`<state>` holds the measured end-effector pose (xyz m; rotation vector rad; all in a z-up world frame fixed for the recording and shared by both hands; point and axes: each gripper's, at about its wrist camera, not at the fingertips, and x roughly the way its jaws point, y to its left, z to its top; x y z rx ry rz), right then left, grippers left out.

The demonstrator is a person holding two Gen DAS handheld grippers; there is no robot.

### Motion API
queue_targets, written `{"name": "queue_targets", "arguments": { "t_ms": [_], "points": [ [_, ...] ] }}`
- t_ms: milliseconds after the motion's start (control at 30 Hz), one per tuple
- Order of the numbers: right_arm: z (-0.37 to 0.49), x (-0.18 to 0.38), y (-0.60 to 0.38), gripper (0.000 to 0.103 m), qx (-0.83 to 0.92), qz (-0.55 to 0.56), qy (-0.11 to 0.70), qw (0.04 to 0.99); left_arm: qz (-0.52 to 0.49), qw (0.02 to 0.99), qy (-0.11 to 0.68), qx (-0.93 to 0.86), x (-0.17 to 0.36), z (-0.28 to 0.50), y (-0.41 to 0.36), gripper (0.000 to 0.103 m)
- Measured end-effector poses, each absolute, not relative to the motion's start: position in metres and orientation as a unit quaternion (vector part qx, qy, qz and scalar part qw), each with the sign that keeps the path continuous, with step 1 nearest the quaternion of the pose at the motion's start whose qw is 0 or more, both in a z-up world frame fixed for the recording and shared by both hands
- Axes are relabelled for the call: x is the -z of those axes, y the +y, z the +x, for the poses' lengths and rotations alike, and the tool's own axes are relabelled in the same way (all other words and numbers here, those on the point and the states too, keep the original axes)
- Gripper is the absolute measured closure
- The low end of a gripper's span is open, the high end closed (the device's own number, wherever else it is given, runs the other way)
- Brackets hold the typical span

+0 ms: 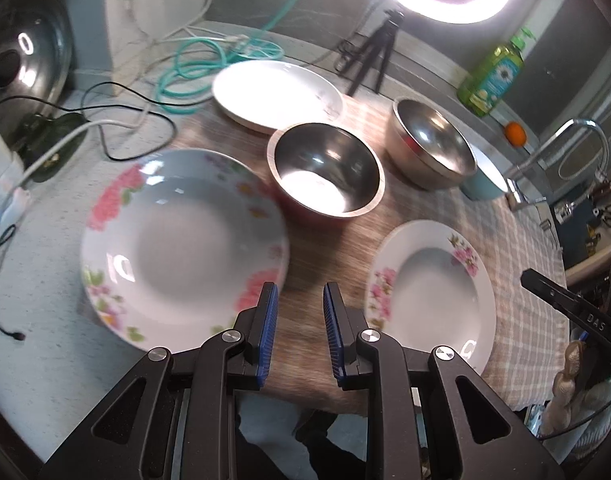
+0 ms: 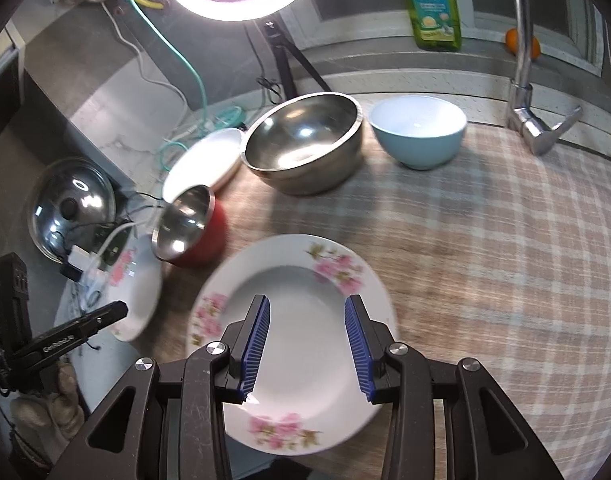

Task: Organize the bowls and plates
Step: 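Open both tools and move them to the large pink-rose plate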

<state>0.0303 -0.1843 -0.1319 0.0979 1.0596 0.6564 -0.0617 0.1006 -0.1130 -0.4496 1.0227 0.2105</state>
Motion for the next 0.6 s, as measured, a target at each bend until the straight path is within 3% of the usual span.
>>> {"name": "queue_targets", "arguments": {
  "t_ms": [600],
  "points": [
    [-0.008, 0.127, -0.098, 0.067, -0.305, 0.047, 0.501, 0.809, -0.207, 0.84, 0.495, -0.076, 0.114, -0.038, 0.182, 0.079]
  ]
}}
